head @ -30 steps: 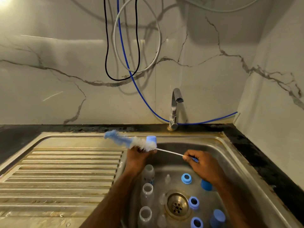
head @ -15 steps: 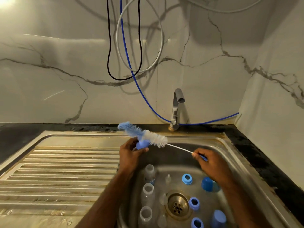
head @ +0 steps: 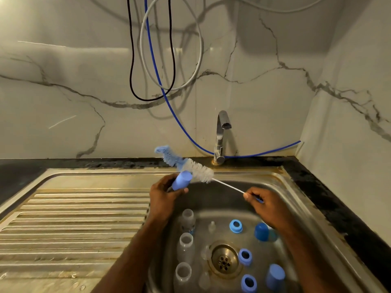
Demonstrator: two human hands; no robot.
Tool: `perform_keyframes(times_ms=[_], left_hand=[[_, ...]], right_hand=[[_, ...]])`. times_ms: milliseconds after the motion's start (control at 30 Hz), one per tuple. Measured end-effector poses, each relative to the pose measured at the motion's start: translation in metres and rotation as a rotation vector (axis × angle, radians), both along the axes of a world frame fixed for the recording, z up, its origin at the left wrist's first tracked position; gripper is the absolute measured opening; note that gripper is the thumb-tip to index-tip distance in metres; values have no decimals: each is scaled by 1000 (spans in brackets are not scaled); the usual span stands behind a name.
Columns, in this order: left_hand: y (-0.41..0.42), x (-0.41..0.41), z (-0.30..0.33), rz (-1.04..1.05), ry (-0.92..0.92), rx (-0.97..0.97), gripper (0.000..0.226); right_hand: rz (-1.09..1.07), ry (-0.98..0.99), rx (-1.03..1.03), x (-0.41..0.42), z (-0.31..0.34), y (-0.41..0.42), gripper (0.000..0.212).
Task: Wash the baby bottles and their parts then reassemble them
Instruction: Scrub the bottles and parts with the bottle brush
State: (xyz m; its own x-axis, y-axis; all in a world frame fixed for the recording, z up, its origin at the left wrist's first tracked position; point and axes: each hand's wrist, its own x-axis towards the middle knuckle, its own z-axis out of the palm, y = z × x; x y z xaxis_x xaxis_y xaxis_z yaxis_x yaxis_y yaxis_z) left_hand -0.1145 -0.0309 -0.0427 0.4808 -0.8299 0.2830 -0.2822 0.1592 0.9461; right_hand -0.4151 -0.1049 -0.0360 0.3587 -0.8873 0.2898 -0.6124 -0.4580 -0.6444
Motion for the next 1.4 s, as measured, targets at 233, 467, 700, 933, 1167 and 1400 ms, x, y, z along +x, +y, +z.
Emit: perform_keyframes(times_ms=[233, 467, 700, 933, 1167, 1400], left_hand=[[1, -22, -3, -76, -4, 9, 44], [0, -3, 0, -27, 54, -18, 50], [-5, -18, -2, -87, 13, 14, 50], [0, -12, -2, -81, -11, 44, 46], [-2, -13, 1, -59, 35, 40, 44], [-3, -16, -2, -98, 13, 43, 51]], right_hand=[[118, 14, -19, 32, 4, 14, 17], [49, -36, 37, 1, 0, 2, 19], [105, -30, 24, 23, 1, 8, 18], [108, 3, 59, 16, 1, 7, 18], [79, -28, 60, 4, -2, 0, 19], [114, -86, 44, 16, -4, 1, 17]])
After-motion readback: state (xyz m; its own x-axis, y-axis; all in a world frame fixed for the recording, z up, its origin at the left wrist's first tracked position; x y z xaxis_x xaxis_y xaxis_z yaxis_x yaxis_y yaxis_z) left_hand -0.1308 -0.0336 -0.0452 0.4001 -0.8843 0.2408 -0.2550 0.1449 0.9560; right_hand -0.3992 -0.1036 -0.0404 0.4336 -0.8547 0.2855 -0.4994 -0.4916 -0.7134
